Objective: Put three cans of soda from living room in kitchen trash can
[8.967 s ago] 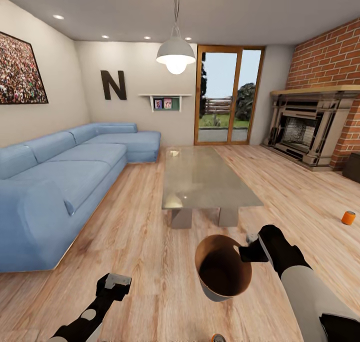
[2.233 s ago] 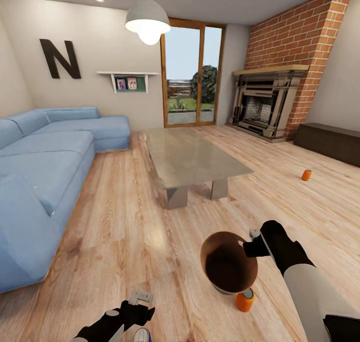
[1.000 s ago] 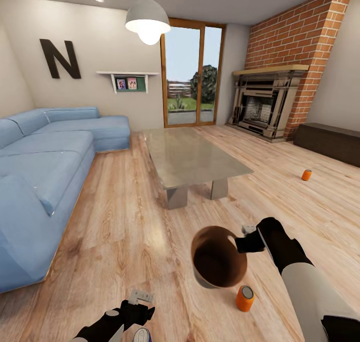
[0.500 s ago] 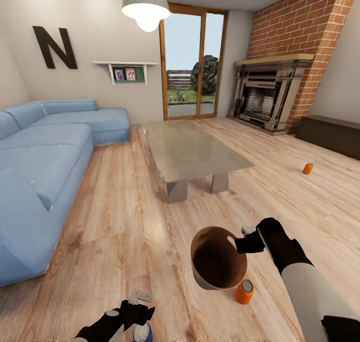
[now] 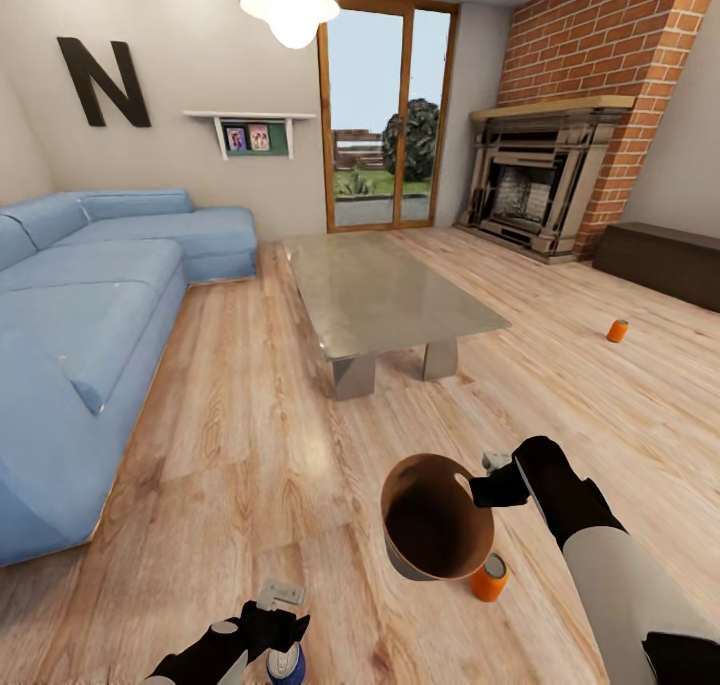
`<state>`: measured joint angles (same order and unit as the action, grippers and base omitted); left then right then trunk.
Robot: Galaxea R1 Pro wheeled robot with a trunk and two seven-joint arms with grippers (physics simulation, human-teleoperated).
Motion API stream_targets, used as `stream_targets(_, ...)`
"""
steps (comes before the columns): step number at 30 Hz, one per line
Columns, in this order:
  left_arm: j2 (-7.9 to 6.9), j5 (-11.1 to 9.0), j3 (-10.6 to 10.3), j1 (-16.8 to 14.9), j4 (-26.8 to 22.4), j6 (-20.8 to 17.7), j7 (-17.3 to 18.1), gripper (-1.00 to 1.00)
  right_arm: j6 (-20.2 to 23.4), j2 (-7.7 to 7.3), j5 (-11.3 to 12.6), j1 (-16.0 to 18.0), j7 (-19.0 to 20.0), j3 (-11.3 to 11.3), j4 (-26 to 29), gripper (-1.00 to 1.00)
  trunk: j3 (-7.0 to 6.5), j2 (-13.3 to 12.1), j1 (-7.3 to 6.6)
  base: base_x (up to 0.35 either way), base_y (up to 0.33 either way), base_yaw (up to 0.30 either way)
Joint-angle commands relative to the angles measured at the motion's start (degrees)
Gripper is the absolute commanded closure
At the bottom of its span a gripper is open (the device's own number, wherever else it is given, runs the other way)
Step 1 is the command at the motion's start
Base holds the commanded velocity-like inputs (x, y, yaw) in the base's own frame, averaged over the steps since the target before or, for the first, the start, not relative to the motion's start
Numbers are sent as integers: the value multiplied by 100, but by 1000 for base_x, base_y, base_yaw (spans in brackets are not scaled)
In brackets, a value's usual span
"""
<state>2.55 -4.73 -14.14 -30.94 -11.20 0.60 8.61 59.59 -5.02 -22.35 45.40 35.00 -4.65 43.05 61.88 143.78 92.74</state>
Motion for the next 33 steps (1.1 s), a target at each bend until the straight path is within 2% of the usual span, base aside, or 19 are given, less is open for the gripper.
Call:
stream_targets(1, 0, 2, 0, 0, 5, -6, 0, -100, 41, 2, 170, 4, 34, -9, 1, 100, 22, 2, 1, 0, 0, 0)
stream_targets(9, 0, 4, -1, 0, 13, -10, 0, -100, 41, 9, 163, 4, 34, 1, 1, 100, 199, 13, 22, 0, 0, 0)
stream_targets(12, 0, 1, -1, 0, 13, -5, 0, -100, 41, 9, 166, 4, 34, 81, 1, 100, 266, 17, 30, 0, 0, 0)
stream_targets(15, 0, -2, -1, 0, 13, 0, 0, -100, 41, 9, 189, 4, 39, 169, 1, 100, 266, 17, 30, 0, 0, 0)
stream_targets(20, 0, -2, -1, 0, 12, 1, 0, -100, 41, 9, 201, 9, 42, 180, 1, 100, 266, 17, 30, 0, 0, 0)
stream_targets(23, -2, 0, -3, 0, 19, 1, 0, -100, 41, 13, 203, 11, 42, 183, 1, 100, 332, 21, 38, 0, 0, 0)
stream_targets(33, -17, -8, -2, 0, -12, 18, -7, -100, 41, 10, 187, 12, 42, 187, 4, 100, 332, 21, 38, 0, 0, 0)
